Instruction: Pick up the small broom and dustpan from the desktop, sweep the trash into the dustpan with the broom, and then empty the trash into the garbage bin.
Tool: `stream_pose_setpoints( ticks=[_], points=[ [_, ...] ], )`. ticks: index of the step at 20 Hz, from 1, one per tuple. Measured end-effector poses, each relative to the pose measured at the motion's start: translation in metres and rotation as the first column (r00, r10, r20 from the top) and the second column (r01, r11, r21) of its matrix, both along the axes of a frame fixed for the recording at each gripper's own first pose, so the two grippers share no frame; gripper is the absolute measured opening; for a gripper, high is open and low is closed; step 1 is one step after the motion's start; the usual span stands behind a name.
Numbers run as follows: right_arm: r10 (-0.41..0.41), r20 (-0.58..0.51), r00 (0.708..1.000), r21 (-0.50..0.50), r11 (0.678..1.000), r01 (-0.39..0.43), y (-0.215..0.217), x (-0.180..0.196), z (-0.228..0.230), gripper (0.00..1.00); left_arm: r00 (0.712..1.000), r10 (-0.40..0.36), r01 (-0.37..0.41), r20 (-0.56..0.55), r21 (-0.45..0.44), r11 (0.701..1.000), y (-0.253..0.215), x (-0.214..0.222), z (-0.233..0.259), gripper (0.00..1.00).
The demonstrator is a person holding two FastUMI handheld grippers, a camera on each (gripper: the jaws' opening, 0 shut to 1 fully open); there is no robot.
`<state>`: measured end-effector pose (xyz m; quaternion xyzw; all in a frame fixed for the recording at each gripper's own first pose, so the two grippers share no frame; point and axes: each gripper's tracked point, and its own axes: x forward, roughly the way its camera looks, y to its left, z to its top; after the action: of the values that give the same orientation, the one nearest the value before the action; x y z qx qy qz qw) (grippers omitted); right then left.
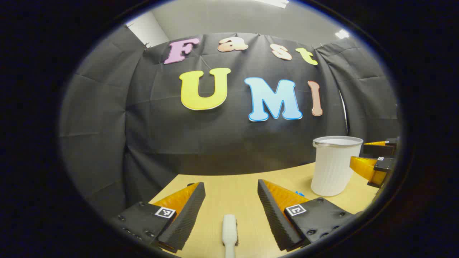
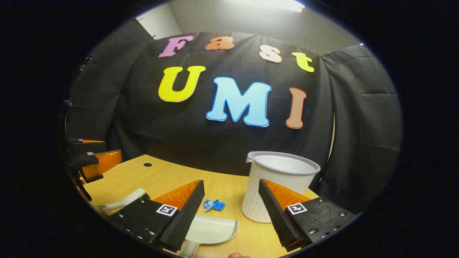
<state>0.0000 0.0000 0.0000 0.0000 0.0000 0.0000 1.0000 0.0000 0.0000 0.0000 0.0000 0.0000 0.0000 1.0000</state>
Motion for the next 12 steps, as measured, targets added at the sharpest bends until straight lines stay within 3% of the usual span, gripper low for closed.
stream_pose_setpoints(
  ticks=[12],
  points=[
    [0.000,-0.097,0.995,-0.016,1.000,-0.001,0.010,-0.011,-0.018,0.95,0.999,-0.032,0.032,-0.036,-0.008,0.999,-0.007,-0.002,-0.011,0.96]
  ],
)
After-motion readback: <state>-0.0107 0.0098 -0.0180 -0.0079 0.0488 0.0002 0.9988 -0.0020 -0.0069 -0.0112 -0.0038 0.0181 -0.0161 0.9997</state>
